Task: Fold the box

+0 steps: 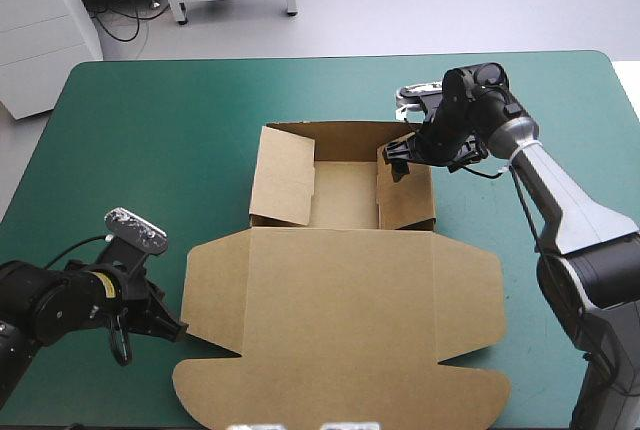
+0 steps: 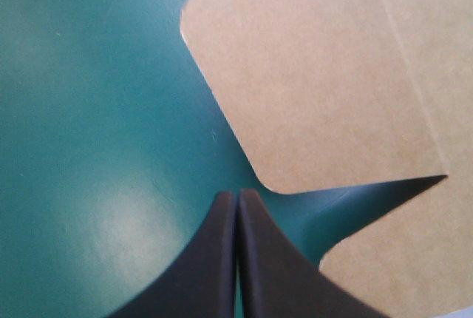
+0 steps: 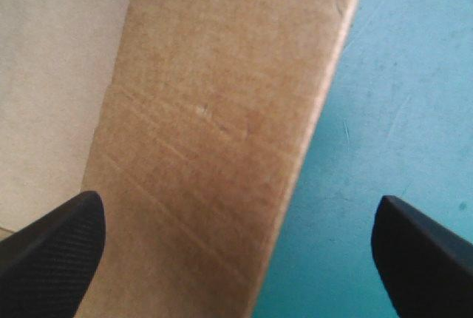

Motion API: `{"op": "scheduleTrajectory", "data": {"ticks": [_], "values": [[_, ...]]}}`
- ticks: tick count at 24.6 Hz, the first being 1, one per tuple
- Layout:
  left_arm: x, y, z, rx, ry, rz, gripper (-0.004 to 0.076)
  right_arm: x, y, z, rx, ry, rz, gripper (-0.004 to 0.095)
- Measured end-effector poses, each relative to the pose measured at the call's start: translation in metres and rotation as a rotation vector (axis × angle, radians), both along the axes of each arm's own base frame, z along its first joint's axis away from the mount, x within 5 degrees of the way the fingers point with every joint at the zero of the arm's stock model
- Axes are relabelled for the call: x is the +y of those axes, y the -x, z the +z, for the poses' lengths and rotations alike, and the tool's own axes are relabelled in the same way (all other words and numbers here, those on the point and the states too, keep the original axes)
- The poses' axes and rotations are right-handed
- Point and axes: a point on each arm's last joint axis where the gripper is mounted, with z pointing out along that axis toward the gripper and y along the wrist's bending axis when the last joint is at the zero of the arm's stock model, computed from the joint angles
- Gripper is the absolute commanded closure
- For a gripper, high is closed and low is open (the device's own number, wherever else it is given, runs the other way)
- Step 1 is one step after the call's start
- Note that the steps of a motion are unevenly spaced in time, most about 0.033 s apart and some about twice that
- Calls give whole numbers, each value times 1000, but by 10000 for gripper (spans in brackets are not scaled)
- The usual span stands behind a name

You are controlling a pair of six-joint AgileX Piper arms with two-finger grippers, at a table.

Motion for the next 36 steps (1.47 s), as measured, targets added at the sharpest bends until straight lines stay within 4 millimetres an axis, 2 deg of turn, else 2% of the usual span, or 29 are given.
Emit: {"op": "scheduleTrajectory", "data": {"ticks": [3,4,5,6,10,11,18,26,31,36], "values": [[3,8,-9,1,1,3,756,2,-5,-13,29,10,0,140],[5,11,-11,0,2,3,756,2,-7,-17,37,13,0,259],[7,14,-13,-9,-6,6,756,3,-9,-22,48,16,0,338],[8,16,-13,-16,-10,8,756,3,-10,-24,52,18,0,509],[14,22,-10,-55,-19,33,756,5,-12,-30,67,16,-2,816],[15,23,-10,-63,-20,35,756,5,-12,-31,66,18,-1,931],[19,26,-8,-84,-29,61,756,3,-14,-26,29,61,51,931],[19,26,-8,-85,-36,62,756,-7,-23,37,-225,199,199,931],[19,26,-8,-82,-39,63,756,-39,-29,73,-353,340,139,931],[20,26,-8,-79,-40,63,756,-95,-39,88,-401,414,5,931]]}}
